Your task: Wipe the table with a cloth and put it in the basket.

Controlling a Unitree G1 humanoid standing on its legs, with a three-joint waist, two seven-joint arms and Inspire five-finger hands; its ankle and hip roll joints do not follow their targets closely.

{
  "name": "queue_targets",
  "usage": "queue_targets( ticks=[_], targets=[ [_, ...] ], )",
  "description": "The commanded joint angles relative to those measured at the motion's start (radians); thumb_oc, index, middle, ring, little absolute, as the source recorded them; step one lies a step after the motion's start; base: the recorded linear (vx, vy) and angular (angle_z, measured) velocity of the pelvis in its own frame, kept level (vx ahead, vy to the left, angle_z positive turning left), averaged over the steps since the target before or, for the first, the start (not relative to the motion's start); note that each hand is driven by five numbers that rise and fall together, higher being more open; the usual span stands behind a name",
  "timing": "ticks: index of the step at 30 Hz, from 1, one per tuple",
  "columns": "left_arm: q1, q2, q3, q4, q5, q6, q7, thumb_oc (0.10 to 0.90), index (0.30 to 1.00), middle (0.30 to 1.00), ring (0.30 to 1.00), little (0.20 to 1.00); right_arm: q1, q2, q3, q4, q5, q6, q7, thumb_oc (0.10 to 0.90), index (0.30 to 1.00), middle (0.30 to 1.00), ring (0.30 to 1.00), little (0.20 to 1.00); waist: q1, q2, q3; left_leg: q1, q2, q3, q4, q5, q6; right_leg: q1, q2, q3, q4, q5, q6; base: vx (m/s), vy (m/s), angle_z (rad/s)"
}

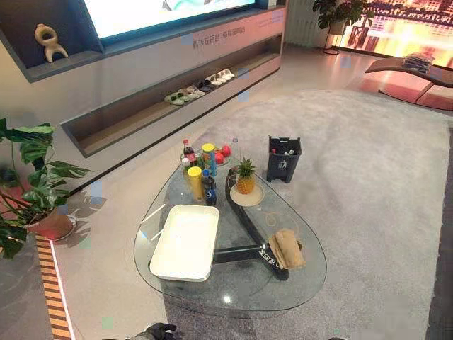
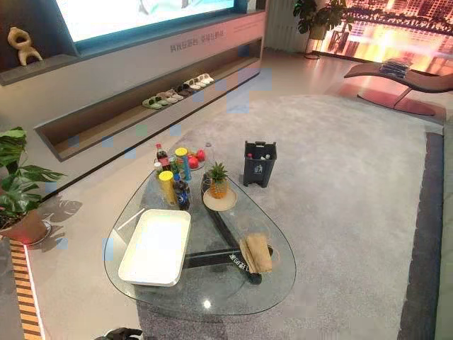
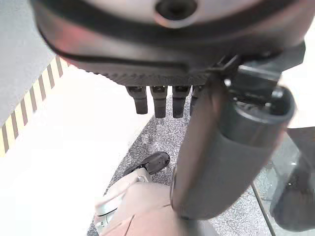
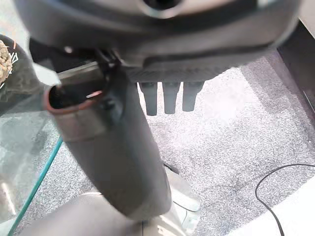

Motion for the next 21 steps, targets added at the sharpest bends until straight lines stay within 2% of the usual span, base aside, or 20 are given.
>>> queue_targets(
  ticks=[1, 21],
  targets=[
    [-0.06, -0.023, -0.019, 0.079, 0.048, -0.009, 0.005, 0.8, 0.9, 0.9, 0.9, 0.9, -0.08, 0.008, 0.026, 0.054, 0.0, 0.006, 0.002, 0.8, 0.9, 0.9, 0.9, 0.9, -0.004, -0.026, 0.027, -0.012, -0.024, -0.016, 0.0, -0.032, 0.011, 0.009, -0.038, -0.055, 0.005, 0.026, 0.037, -0.39, 0.109, -0.16],
    [-0.06, -0.022, -0.012, 0.079, 0.042, -0.014, 0.001, 0.8, 0.9, 0.9, 0.9, 0.9, -0.078, 0.008, 0.026, 0.051, 0.001, 0.007, 0.002, 0.8, 0.9, 0.9, 0.9, 0.9, -0.005, -0.026, 0.028, -0.008, -0.024, -0.016, 0.0, -0.035, 0.012, 0.012, -0.037, -0.054, 0.005, 0.024, 0.036, 0.0, 0.0, 0.0]
  ],
)
